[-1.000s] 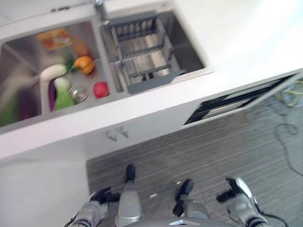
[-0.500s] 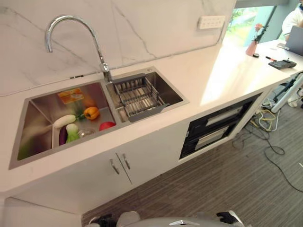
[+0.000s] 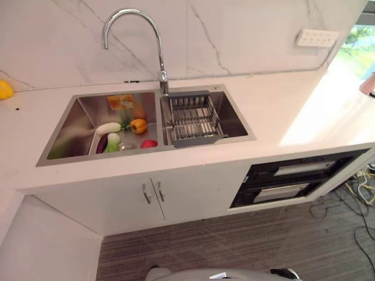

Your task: Place the dishes in the dishwasher.

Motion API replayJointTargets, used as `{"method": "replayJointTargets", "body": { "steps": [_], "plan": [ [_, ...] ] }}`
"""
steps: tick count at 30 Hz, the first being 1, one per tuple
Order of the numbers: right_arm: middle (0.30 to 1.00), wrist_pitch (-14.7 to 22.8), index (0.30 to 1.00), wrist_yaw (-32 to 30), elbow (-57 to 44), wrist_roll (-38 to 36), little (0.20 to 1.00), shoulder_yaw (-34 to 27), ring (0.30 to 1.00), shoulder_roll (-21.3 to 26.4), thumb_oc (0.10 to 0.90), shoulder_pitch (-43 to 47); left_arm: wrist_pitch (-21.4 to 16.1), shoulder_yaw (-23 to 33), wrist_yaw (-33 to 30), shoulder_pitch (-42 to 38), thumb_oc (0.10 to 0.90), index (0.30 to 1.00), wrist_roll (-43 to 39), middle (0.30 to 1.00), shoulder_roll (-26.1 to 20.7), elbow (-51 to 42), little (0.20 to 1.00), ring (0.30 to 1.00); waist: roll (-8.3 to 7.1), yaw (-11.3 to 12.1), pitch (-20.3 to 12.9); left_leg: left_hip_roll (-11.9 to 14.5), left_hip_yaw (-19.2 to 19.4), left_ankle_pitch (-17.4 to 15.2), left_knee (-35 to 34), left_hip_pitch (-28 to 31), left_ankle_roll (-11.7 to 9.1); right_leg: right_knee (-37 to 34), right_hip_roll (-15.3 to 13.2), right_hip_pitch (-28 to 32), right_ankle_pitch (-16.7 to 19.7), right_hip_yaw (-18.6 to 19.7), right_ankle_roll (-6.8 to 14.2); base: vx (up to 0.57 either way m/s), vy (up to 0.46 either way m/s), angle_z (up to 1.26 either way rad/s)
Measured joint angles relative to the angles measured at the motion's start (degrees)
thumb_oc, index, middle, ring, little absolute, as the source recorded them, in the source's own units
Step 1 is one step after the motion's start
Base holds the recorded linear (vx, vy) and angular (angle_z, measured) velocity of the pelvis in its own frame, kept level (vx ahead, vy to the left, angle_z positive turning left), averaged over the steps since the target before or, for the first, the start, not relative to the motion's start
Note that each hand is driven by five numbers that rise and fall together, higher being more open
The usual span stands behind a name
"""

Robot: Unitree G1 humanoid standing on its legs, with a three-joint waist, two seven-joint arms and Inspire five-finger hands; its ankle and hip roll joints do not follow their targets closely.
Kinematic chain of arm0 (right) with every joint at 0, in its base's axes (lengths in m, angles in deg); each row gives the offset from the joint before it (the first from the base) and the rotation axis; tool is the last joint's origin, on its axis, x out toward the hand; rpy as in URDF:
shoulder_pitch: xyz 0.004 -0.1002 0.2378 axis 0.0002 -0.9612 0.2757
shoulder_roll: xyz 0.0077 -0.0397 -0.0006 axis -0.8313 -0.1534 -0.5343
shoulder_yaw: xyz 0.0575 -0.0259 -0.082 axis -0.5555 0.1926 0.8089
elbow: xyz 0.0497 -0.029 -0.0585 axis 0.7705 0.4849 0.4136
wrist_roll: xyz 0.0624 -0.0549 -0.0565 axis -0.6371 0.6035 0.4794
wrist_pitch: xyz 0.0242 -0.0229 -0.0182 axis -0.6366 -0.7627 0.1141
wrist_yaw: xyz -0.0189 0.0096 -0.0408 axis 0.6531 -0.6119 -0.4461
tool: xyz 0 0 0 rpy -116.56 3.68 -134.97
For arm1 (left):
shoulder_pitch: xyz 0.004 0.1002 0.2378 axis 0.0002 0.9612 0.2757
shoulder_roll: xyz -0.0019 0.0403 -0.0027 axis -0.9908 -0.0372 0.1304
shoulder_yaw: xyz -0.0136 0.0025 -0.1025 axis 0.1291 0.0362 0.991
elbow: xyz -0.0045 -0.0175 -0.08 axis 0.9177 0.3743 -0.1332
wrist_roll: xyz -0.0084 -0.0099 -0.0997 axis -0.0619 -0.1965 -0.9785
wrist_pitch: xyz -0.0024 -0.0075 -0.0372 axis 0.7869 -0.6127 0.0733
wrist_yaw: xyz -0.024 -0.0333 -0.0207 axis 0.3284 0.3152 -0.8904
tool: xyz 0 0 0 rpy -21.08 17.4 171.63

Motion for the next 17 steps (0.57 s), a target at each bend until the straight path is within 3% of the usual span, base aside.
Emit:
{"method": "replayJointTargets", "body": {
  "steps": [1, 2, 3, 4, 6, 8, 10, 11, 17],
  "plan": [
    [0.9, 0.17, 0.9, 0.04, 0.06, -1.16, 0.9, -0.55, 0.9, 0.3, 0.8, -0.36, -0.12, -0.3, -0.29, -0.63, 0.8, 0.9, -0.16, 0.9, 0.97, 0.53, 0.9, 0.9, 1.08, -0.84, 0.55, 0.38, 4.75, 1.83, 3.0, -2.83, -0.68, 0.74, 0.66, 0.82, -0.51, -1.31, -0.05, 0.0, -0.164, 1.14],
    [0.9, 0.54, 0.9, 0.12, -0.06, -1.45, 0.9, -1.72, 0.9, 0.18, 0.8, -0.38, 0.03, -0.25, -0.81, -2.28, 0.8, 0.9, -0.15, 0.9, 0.85, 1.72, 0.9, 0.9, 0.34, -3.19, 0.74, 0.67, 13.04, 3.94, 4.76, -5.49, 1.21, 0.3, -0.59, 1.06, -1.05, -4.28, -0.9, 0.03, -0.105, 1.19],
    [0.9, 0.73, 0.9, 0.08, 0.18, -1.42, 0.9, -1.71, 0.9, 0.36, 0.8, -0.75, 0.17, -0.47, -0.85, -2.56, 0.8, 0.9, -0.07, 0.9, 0.47, 1.11, 0.9, 0.9, 0.52, -2.85, 0.81, 0.56, 16.2, 4.73, 3.04, -4.53, 1.48, 0.72, -0.43, 0.57, -1.57, -4.33, -1.33, -0.06, -0.01, 0.72],
    [0.9, 0.7, 0.9, 0.06, 0.7, -1.36, 0.9, -1.59, 0.9, 1.02, 0.8, -0.36, 0.03, -0.81, -0.68, -1.24, 0.8, 0.9, 0.01, 0.9, 1.22, 0.59, 0.9, 0.9, 1.49, -1.92, 0.9, 0.38, 17.31, 3.88, 2.72, -3.18, 0.38, 0.87, -0.02, 0.35, -1.88, -3.65, -1.82, -0.07, 0.008, -0.16],
    [0.9, 1.12, 0.9, 0.16, 1.8, -1.36, 0.9, -1.56, 0.9, 1.71, 0.8, -0.07, 0.2, -2.33, -0.69, -0.61, 0.8, 0.9, 0.14, 0.9, 2.29, 0.57, 0.9, 0.9, 1.33, -1.57, 0.94, -3.05, 14.0, 1.23, 3.1, -1.92, -1.44, 0.57, -1.28, 0.12, -1.94, -3.32, -1.91, 0.0, 0.031, -0.24],
    [0.9, 0.73, 0.9, 0.24, 2.94, -1.38, 0.9, -1.82, 0.9, 1.6, 0.8, 0.09, 0.22, -3.0, -0.45, -0.85, 0.8, 0.9, 0.97, 0.9, 2.31, 0.14, 0.9, 0.9, 1.28, -1.65, 0.83, -5.36, 12.75, -0.29, 0.22, 0.66, -0.18, 0.08, -1.16, -0.15, -1.83, -3.51, -1.8, 0.08, 0.069, 0.02],
    [0.9, 0.17, 0.9, 0.57, 3.92, -1.51, 0.9, -3.2, 0.9, 1.42, 0.8, -1.23, 0.17, -3.23, 0.12, -0.5, 0.8, 0.9, 2.67, 0.9, 2.35, 0.04, 0.9, 0.9, 2.33, -1.92, 0.09, -5.4, 12.91, -0.83, -6.07, 3.92, 2.74, 0.46, -0.02, -0.16, -1.01, -3.75, -1.62, 0.06, 0.085, 0.11],
    [0.9, -0.51, 0.9, 0.67, 4.1, -2.01, 0.9, -4.0, 0.9, 0.86, 0.8, -2.19, 0.09, -4.14, 0.13, 0.15, 0.8, 0.9, 3.25, 0.9, 2.01, 0.07, 0.9, 0.9, 1.57, -1.91, -0.68, -5.74, 13.75, -0.17, -8.45, 4.75, 3.33, 0.04, -0.11, -0.16, -0.82, -3.89, -1.26, 0.04, 0.079, 0.0],
    [0.9, -0.53, 0.9, 0.99, 1.44, -3.58, 0.9, -2.59, 0.9, -0.75, 0.8, -2.88, 0.12, -4.63, 0.69, 0.67, 0.8, 0.9, 4.92, 0.9, 1.84, -0.02, 0.9, 0.9, 2.25, -3.04, -2.37, -6.74, 14.3, -0.07, -9.91, 6.12, 3.78, -3.99, -0.04, 1.98, 1.83, -3.54, -0.23, 0.01, 0.032, -0.04]
  ]
}}
